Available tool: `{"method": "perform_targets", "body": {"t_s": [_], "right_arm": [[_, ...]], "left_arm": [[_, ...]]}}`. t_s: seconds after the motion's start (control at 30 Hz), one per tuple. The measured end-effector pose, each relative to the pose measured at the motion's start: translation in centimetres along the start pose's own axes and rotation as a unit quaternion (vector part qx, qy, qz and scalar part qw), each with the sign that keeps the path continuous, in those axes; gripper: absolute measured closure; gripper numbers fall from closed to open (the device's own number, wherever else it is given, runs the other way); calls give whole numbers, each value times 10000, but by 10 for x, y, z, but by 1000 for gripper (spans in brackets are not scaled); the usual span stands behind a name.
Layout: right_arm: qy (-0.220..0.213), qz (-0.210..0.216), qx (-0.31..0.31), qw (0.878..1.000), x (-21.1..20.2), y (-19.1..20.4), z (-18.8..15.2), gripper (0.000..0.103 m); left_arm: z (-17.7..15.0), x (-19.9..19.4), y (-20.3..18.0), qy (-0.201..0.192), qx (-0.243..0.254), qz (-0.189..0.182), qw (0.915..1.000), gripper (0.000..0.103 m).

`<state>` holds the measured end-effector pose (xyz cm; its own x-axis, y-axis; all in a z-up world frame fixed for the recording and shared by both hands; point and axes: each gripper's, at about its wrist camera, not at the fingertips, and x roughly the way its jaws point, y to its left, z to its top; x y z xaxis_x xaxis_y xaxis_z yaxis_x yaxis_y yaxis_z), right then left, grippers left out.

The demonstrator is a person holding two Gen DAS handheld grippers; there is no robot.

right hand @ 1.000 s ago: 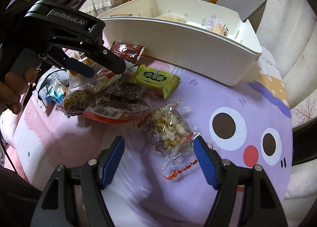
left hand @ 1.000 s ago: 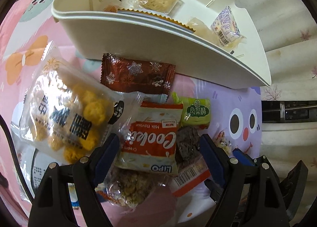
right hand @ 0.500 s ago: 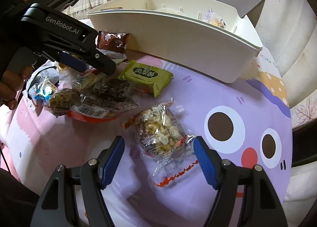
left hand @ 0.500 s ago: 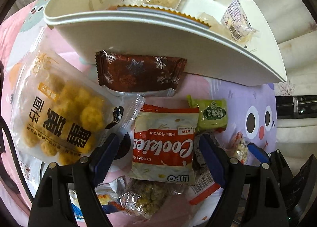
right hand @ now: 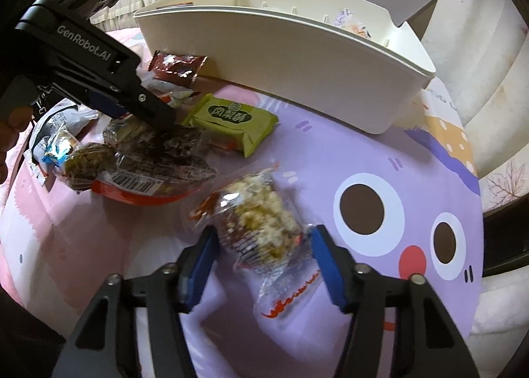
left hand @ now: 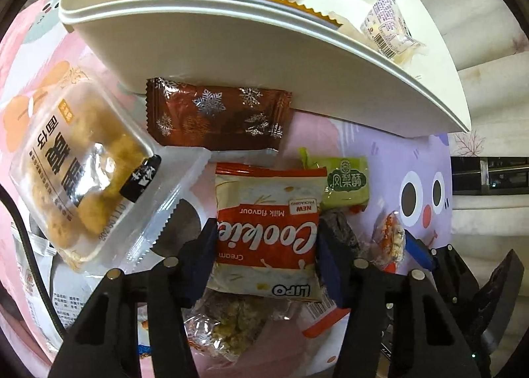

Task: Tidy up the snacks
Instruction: 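Grasp the red-and-white Cookies pack with the left gripper while the right grasps the clear nut bag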

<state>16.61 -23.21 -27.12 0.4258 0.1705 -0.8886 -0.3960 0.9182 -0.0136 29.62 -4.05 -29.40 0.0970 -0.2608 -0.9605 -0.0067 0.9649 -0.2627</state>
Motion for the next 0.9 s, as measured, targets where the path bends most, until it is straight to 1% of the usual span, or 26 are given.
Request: {"method": "perform_targets", "body": {"t_s": [0.03, 0.13, 0.3, 0.37, 0.67, 0.9], "right_arm": [[2, -10, -6, 10000, 0, 0, 0, 52], [33, -48, -61, 10000, -1, 0, 0, 53], [54, -81, -37, 9999, -6, 0, 0, 56], [35, -83, -10, 10000, -11, 3, -1, 61], [145, -28, 107, 9998, -21, 9, -4, 62], [202, 192, 156, 9995, -38, 18, -9, 62]], "left_arm": [[0, 0, -1, -10, 13, -41, 10000, 54], [-2, 3, -5, -21, -32, -110, 9999, 58], [-6, 0, -5, -37, 6, -42, 10000, 58], [-8, -1, -6, -47, 17, -6, 10000, 58], [-21, -24, -9, -159, 82, 22, 9998, 58], [-35, -54, -13, -245, 81, 31, 9997, 58]]}}
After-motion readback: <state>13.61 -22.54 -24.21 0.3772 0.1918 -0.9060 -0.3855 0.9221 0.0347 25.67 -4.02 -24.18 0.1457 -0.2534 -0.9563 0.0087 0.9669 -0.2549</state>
